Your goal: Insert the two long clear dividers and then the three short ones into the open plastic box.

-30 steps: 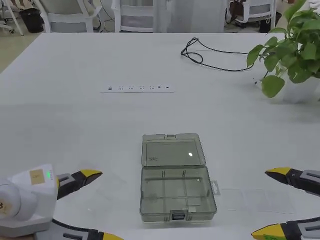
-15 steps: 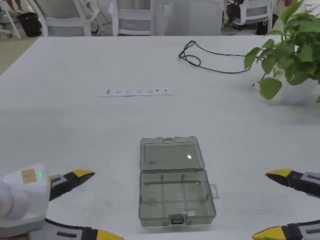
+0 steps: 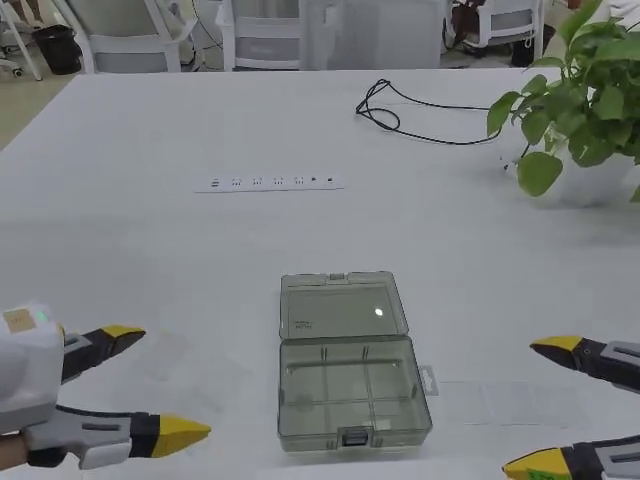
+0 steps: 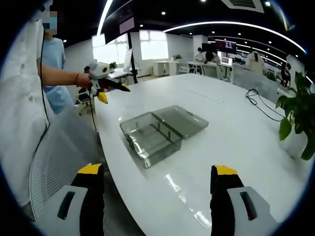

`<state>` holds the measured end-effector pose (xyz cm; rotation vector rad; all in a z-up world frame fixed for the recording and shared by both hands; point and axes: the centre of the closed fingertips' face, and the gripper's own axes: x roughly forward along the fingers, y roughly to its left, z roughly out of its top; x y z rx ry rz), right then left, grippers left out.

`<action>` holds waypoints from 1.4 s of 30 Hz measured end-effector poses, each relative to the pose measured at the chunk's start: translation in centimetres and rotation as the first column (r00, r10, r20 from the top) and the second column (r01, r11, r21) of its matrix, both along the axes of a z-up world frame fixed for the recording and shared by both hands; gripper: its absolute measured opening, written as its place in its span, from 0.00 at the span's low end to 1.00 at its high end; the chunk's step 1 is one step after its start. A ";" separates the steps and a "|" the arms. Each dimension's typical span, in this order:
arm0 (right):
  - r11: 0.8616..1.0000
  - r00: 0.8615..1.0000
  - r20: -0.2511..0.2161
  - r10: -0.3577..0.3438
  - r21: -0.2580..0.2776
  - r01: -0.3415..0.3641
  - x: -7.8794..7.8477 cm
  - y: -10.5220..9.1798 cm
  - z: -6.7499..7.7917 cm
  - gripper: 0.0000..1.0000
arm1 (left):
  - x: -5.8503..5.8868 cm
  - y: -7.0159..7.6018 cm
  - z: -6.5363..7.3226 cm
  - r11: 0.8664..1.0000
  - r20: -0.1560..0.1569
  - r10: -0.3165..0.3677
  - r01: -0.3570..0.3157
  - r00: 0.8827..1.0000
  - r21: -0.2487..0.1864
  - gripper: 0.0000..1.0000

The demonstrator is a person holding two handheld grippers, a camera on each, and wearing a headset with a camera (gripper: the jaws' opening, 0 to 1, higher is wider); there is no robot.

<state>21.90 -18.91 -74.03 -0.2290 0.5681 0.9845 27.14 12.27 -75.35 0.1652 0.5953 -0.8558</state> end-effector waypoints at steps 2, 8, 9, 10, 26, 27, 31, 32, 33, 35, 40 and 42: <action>1.000 1.000 0.001 0.001 0.001 -0.001 0.0 0.0 0.0 0.90 | 0.4 1.0 -0.3 0.999 -0.014 0.037 -0.037 0.999 0.018 0.89; 1.000 1.000 0.003 -0.005 0.008 0.005 0.1 0.1 0.1 0.90 | 1.2 3.0 -1.7 0.991 -0.087 0.127 -0.123 0.988 0.051 0.83; 1.000 1.000 0.003 -0.007 0.008 0.007 0.1 0.1 0.2 0.90 | 1.3 3.2 -1.9 0.990 -0.090 0.133 -0.129 0.987 0.058 0.82; 1.000 1.000 0.004 -0.007 0.011 0.007 0.1 0.1 0.2 0.90 | 1.5 3.4 -2.0 0.989 -0.087 0.140 -0.135 0.986 0.063 0.81; 1.000 1.000 0.009 -0.012 0.027 0.012 0.1 0.3 0.4 0.89 | 2.5 5.9 -6.5 0.951 -0.203 0.248 -0.198 0.947 0.237 0.58; 1.000 1.000 0.010 -0.013 0.027 0.013 0.1 0.3 0.4 0.89 | 2.5 6.0 -6.8 0.948 -0.216 0.259 -0.205 0.941 0.244 0.58; 0.999 1.000 0.009 -0.016 0.031 0.016 0.1 0.4 0.4 0.89 | 2.8 6.4 -7.5 0.931 -0.224 0.275 -0.201 0.935 0.305 0.54; 0.999 1.000 0.010 -0.016 0.032 0.015 0.1 0.4 0.4 0.89 | 2.9 6.4 -7.5 0.930 -0.221 0.275 -0.200 0.936 0.310 0.53; 0.999 1.000 0.010 -0.016 0.032 0.016 0.1 0.4 0.4 0.89 | 3.0 6.5 -7.6 0.927 -0.221 0.280 -0.204 0.934 0.315 0.51; 0.999 1.000 0.011 -0.018 0.036 0.018 0.1 0.4 0.5 0.89 | 3.1 6.7 -7.9 0.918 -0.233 0.300 -0.214 0.925 0.333 0.50; 0.999 1.000 0.013 -0.022 0.041 0.021 0.2 0.4 0.5 0.89 | 3.0 6.8 -8.8 0.903 -0.243 0.306 -0.200 0.920 0.380 0.49; 0.999 1.000 0.013 -0.020 0.039 0.020 0.2 0.4 0.5 0.89 | 2.9 6.9 -9.2 0.895 -0.250 0.309 -0.192 0.917 0.402 0.47</action>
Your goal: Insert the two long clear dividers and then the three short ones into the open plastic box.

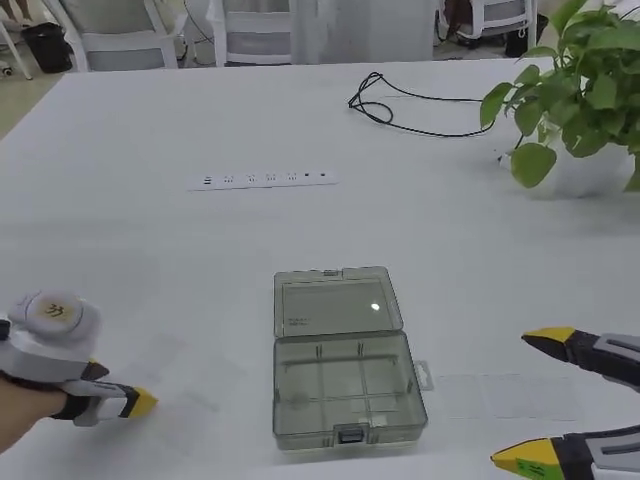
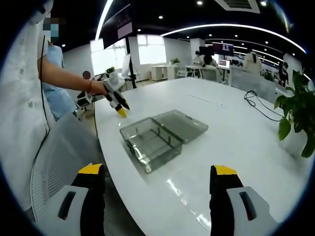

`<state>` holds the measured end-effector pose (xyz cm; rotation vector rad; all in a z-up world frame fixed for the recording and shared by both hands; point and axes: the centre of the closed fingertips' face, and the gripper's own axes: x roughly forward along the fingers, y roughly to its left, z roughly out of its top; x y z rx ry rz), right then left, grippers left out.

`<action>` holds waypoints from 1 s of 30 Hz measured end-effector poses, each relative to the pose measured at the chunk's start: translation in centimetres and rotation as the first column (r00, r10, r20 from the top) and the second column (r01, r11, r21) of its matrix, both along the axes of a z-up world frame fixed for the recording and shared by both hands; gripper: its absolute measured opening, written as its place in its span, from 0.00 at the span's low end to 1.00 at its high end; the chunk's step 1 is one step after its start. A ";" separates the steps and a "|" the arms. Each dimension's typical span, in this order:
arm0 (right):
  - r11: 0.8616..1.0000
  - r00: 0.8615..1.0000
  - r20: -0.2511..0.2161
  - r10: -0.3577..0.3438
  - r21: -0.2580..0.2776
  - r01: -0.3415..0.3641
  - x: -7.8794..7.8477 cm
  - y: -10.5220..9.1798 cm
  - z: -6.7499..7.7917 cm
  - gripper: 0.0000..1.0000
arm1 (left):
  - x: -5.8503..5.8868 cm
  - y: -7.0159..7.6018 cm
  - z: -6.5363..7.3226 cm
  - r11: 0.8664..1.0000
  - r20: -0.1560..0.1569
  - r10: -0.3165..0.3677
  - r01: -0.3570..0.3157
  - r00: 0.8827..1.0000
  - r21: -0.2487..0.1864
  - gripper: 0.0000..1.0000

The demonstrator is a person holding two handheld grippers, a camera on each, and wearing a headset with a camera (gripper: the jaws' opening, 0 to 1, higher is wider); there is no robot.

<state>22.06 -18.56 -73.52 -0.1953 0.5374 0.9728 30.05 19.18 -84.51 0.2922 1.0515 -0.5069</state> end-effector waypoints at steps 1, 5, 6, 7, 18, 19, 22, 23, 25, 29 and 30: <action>1.000 1.000 0.000 0.000 -0.001 0.000 0.0 0.0 0.0 0.89 | 0.0 -0.1 -0.1 1.000 -0.002 -0.001 0.001 1.000 0.001 0.46; 1.000 1.000 0.001 -0.002 0.000 0.002 0.0 -0.1 0.0 0.89 | 0.3 0.0 0.1 1.000 -0.002 0.009 -0.009 1.000 0.015 0.44; 1.000 1.000 0.001 -0.002 0.001 0.002 0.0 0.0 0.0 0.89 | 0.3 -0.1 0.1 1.000 -0.004 0.006 -0.006 1.000 0.015 0.43; 1.000 1.000 0.002 -0.002 0.001 0.002 0.0 0.0 0.0 0.88 | 0.3 -0.1 0.1 1.000 -0.003 0.008 -0.008 1.000 0.014 0.42; 1.000 1.000 0.006 0.000 0.008 0.000 0.0 0.3 0.3 0.88 | 0.1 -0.1 0.1 0.999 -0.049 0.028 -0.026 0.998 0.038 0.39; 1.000 1.000 0.006 -0.001 0.008 0.001 0.0 0.3 0.3 0.88 | 0.1 -0.1 0.1 0.999 -0.053 0.028 -0.026 0.998 0.040 0.39; 1.000 1.000 0.005 -0.001 0.007 0.001 -0.1 0.3 0.3 0.88 | 0.1 0.0 0.1 0.999 -0.061 0.029 -0.026 0.998 0.046 0.38; 1.000 1.000 0.005 0.000 0.006 0.000 -0.1 0.3 0.3 0.88 | 0.1 0.0 0.1 0.998 -0.065 0.029 -0.026 0.997 0.049 0.37; 1.000 1.000 0.005 0.001 0.004 -0.001 -0.2 0.3 0.3 0.88 | 0.1 -0.1 0.1 0.999 -0.072 0.021 -0.017 0.997 0.050 0.32; 1.000 1.000 0.006 0.001 0.004 -0.001 -0.1 0.3 0.4 0.88 | 0.1 0.0 0.0 0.998 -0.075 0.024 -0.020 0.997 0.055 0.32; 1.000 1.000 0.007 0.001 0.004 -0.001 -0.1 0.3 0.4 0.88 | 0.1 0.0 0.0 0.998 -0.074 0.024 -0.020 0.997 0.055 0.32</action>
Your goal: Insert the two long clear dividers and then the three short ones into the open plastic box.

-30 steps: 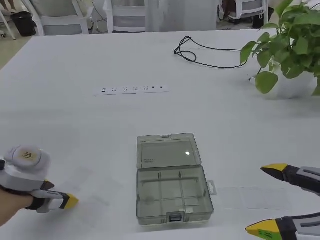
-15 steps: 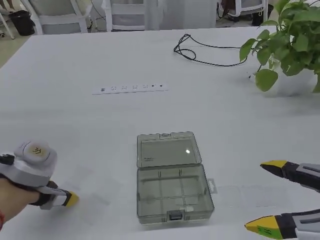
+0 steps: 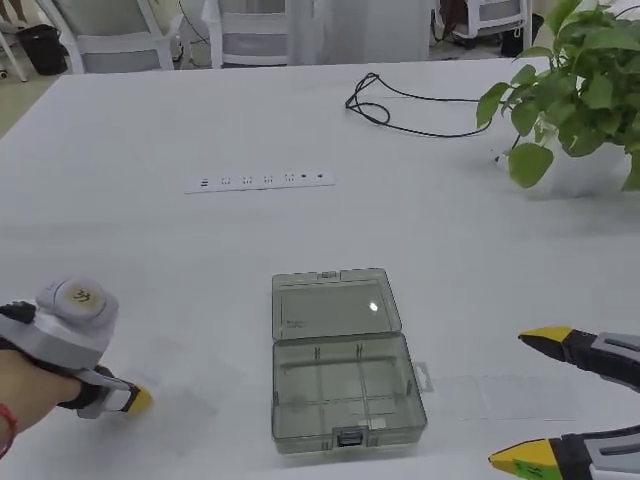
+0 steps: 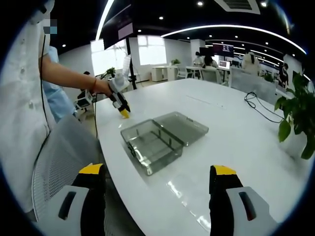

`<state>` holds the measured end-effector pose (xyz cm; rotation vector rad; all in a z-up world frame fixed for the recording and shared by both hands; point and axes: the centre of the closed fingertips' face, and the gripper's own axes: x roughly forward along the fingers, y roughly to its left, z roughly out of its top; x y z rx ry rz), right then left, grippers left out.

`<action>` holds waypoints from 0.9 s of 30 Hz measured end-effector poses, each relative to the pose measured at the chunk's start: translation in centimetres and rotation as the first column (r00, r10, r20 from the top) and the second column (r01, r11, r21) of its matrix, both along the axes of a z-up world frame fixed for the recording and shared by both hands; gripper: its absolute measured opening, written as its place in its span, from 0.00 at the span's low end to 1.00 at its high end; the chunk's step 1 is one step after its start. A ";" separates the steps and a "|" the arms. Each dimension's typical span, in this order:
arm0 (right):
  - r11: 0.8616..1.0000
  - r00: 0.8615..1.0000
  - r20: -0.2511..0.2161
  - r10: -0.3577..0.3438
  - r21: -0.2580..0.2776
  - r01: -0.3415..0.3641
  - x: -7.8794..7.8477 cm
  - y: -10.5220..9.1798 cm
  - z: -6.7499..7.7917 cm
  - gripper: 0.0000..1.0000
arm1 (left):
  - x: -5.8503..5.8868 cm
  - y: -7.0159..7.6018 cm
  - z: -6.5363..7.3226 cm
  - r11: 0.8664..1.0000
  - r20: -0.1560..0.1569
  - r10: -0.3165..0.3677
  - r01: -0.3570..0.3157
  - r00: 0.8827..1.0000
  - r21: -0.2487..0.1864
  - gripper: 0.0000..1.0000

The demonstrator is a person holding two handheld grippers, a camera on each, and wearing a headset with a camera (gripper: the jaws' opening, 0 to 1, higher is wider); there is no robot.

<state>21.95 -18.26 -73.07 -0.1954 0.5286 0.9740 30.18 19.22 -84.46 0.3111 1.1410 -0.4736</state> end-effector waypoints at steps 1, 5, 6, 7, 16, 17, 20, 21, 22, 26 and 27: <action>1.000 1.000 0.000 0.001 0.000 -0.001 0.0 0.0 0.0 0.88 | 0.0 0.0 0.0 1.000 0.001 0.003 -0.003 1.000 -0.003 0.32; 1.000 1.000 0.000 0.004 -0.001 -0.004 0.1 0.2 0.1 0.88 | 0.0 0.1 0.0 1.000 0.010 0.005 -0.005 1.000 -0.006 0.32; 1.000 1.000 0.000 0.005 -0.002 -0.005 0.1 0.2 0.1 0.88 | 0.0 0.1 0.0 1.000 0.010 0.007 -0.007 1.000 -0.009 0.32; 1.000 1.000 -0.001 0.007 -0.003 -0.007 0.0 0.3 0.0 0.88 | 0.0 0.1 0.0 1.000 0.012 0.008 -0.007 1.000 -0.010 0.32; 1.000 1.000 -0.004 0.018 -0.009 -0.018 0.0 0.6 0.1 0.87 | -0.1 -0.1 0.2 0.998 0.025 0.026 -0.024 0.999 -0.054 0.31; 1.000 1.000 -0.004 0.018 -0.010 -0.018 0.1 0.7 0.1 0.87 | -0.2 -0.1 0.2 0.998 0.025 0.030 -0.028 0.999 -0.060 0.31; 1.000 1.000 -0.004 0.019 -0.014 -0.019 0.1 0.8 0.1 0.87 | -0.2 -0.2 0.2 0.997 0.030 0.036 -0.034 0.999 -0.072 0.31; 1.000 1.000 -0.006 0.019 -0.015 -0.019 0.1 0.8 0.1 0.87 | -0.3 -0.2 0.2 0.996 0.030 0.044 -0.042 0.999 -0.077 0.31; 1.000 1.000 -0.004 0.019 -0.014 -0.019 0.2 0.9 0.2 0.87 | -0.3 -0.3 0.3 0.995 0.030 0.050 -0.047 0.998 -0.086 0.31; 1.000 1.000 -0.007 0.022 -0.017 -0.022 0.1 1.2 0.2 0.87 | -0.5 -0.5 0.4 0.991 0.033 0.064 -0.060 0.997 -0.120 0.30; 1.000 1.000 -0.008 0.023 -0.018 -0.023 0.1 1.2 0.2 0.87 | -0.6 -0.6 0.3 0.990 0.030 0.066 -0.062 0.997 -0.129 0.30</action>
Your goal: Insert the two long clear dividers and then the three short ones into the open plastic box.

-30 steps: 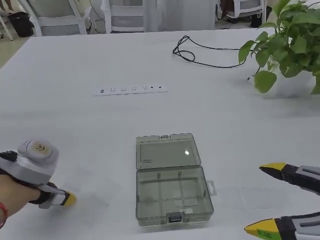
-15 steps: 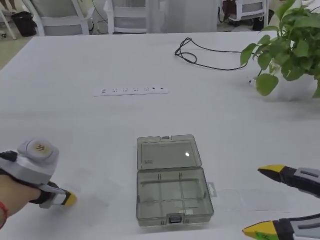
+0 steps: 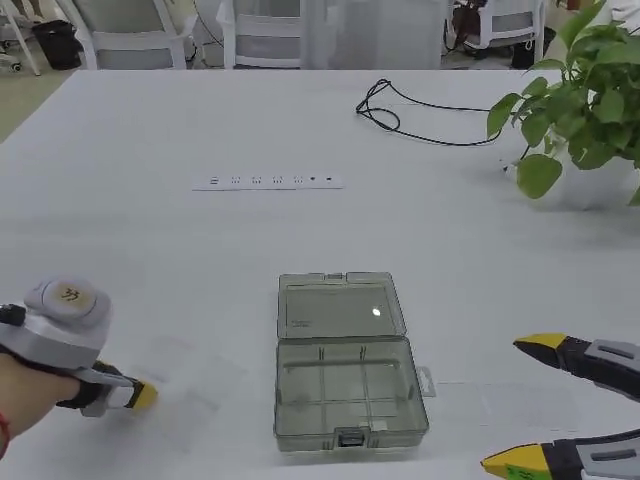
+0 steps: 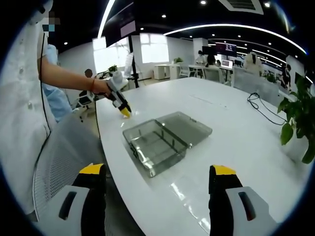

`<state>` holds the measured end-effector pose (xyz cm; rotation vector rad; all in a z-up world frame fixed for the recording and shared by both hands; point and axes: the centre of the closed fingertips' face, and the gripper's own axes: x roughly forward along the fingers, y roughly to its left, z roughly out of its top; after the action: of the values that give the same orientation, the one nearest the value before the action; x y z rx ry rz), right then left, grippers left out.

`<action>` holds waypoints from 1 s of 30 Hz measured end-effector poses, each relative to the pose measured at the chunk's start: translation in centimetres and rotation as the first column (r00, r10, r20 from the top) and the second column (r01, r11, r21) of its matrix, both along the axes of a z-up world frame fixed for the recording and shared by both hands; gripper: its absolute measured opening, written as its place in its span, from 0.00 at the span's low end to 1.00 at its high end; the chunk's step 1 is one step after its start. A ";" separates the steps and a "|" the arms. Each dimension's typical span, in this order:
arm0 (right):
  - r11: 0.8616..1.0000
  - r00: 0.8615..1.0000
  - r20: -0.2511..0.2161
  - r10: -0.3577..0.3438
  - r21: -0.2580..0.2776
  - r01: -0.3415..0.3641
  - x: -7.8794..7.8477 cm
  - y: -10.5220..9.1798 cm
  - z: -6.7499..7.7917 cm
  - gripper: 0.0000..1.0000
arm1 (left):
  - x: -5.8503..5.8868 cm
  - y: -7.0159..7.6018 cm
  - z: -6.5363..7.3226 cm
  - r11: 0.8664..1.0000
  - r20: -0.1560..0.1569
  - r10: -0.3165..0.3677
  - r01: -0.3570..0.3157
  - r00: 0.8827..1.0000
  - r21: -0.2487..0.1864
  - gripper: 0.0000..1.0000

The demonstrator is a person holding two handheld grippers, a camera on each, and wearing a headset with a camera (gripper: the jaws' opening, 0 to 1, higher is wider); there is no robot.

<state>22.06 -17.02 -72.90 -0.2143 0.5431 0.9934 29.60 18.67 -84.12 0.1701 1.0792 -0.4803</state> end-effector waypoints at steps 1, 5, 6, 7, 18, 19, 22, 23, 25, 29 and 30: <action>1.000 1.000 0.002 0.002 -0.001 -0.002 0.0 0.1 0.0 0.87 | 0.0 0.1 -0.1 1.000 0.003 0.002 -0.002 1.000 0.000 0.30; 1.000 1.000 0.002 -0.001 0.001 0.001 0.1 0.2 0.2 0.86 | 0.0 0.1 0.3 0.999 0.016 0.032 -0.032 0.999 -0.036 0.30; 1.000 1.000 0.001 -0.002 0.002 0.002 0.1 0.2 0.2 0.86 | -0.1 0.1 0.3 0.999 0.019 0.035 -0.035 0.999 -0.039 0.30; 1.000 1.000 0.000 -0.002 0.004 0.002 0.2 0.3 0.3 0.86 | -0.1 0.1 0.5 0.998 0.024 0.042 -0.041 0.999 -0.049 0.30; 0.996 0.999 -0.017 -0.033 0.077 0.034 1.2 2.0 3.2 0.73 | -0.4 -2.2 4.8 0.967 0.133 0.136 -0.103 0.982 -0.235 0.30; 0.996 0.999 -0.012 -0.031 0.079 0.032 1.3 2.3 3.5 0.72 | -0.5 -2.6 5.2 0.965 0.142 0.133 -0.096 0.981 -0.242 0.30; 0.995 0.999 -0.028 -0.037 0.090 0.040 1.7 3.4 4.4 0.69 | -0.5 -4.2 6.9 0.940 0.166 0.164 -0.103 0.972 -0.326 0.30; 0.994 0.999 -0.028 -0.043 0.097 0.045 1.9 3.7 4.7 0.67 | -0.6 -4.8 7.6 0.932 0.177 0.164 -0.093 0.971 -0.350 0.30; 0.991 0.999 -0.017 -0.047 0.128 0.049 2.2 4.6 5.8 0.64 | -0.7 -6.2 8.9 0.912 0.198 0.172 -0.080 0.965 -0.402 0.30; 0.982 0.993 -0.072 -0.090 0.162 0.101 3.3 5.9 6.7 0.59 | -1.1 -8.7 10.4 0.893 0.220 0.151 -0.037 0.964 -0.449 0.30; 0.979 0.994 -0.057 -0.090 0.178 0.098 3.4 6.3 7.2 0.57 | -1.2 -9.4 10.7 0.883 0.222 0.147 -0.026 0.964 -0.469 0.30</action>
<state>25.50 -10.69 -65.75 -0.0025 0.4997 0.9515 28.38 9.26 -73.40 -0.2370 0.6931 -0.6049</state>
